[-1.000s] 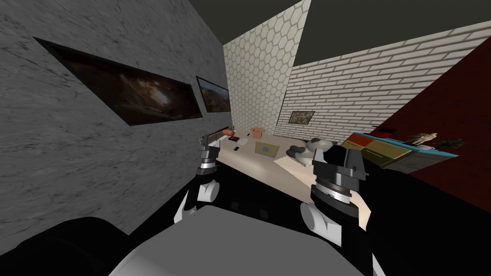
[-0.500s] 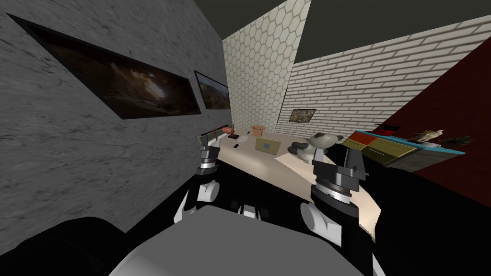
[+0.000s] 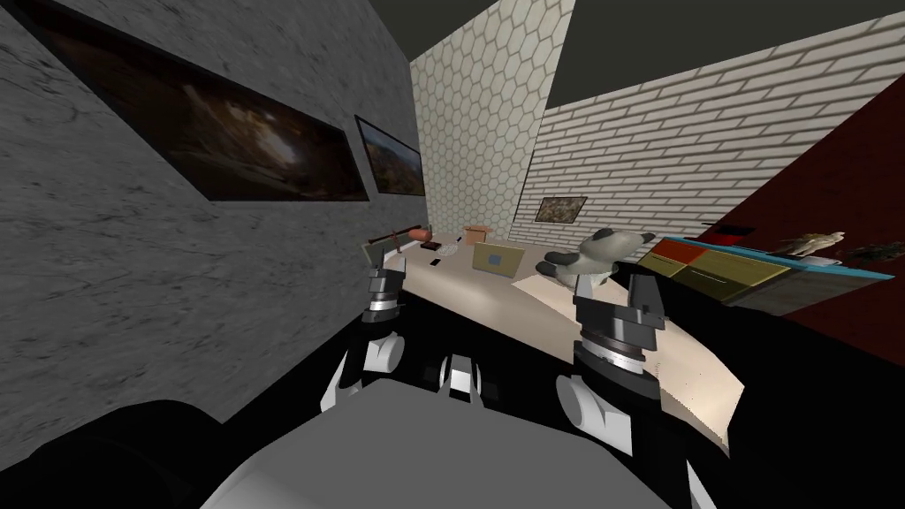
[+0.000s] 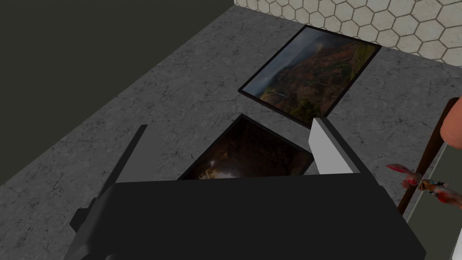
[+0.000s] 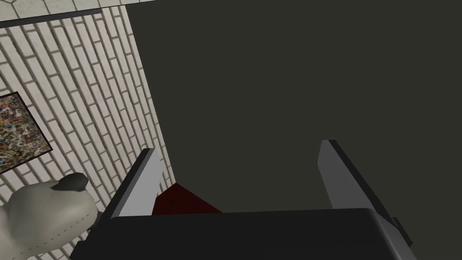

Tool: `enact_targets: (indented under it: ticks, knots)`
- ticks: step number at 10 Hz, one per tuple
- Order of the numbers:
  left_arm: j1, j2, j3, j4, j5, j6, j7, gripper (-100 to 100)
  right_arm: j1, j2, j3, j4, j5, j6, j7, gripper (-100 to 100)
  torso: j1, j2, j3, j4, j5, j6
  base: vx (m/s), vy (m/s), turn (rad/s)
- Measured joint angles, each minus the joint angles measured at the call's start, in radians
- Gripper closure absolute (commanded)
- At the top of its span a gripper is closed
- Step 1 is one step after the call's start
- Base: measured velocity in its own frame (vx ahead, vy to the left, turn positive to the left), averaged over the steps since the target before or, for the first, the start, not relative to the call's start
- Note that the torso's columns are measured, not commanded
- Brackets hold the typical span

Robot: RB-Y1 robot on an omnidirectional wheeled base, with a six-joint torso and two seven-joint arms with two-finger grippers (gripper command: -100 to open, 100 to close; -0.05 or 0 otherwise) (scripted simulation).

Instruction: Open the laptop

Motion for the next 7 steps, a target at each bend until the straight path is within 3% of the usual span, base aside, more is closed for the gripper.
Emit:
enact_targets:
  ticks: [4,7]
  knots:
    - [0.0,0.0,0.0,0.0,0.0,0.0,0.0,0,-0.005,-0.082,-0.02,0.043,0.051,0.038,0.045,-100,-0.001,0.004,-0.005,0.004,0.0,0.0,0.03,0.072,0.085]
    - [0.0,0.0,0.0,0.0,0.0,0.0,0.0,0,-0.015,-0.142,-0.053,0.076,0.106,0.104,0.092,-100,-0.001,0.004,-0.005,0.004,0.0,0.0,0.051,0.094,0.109]
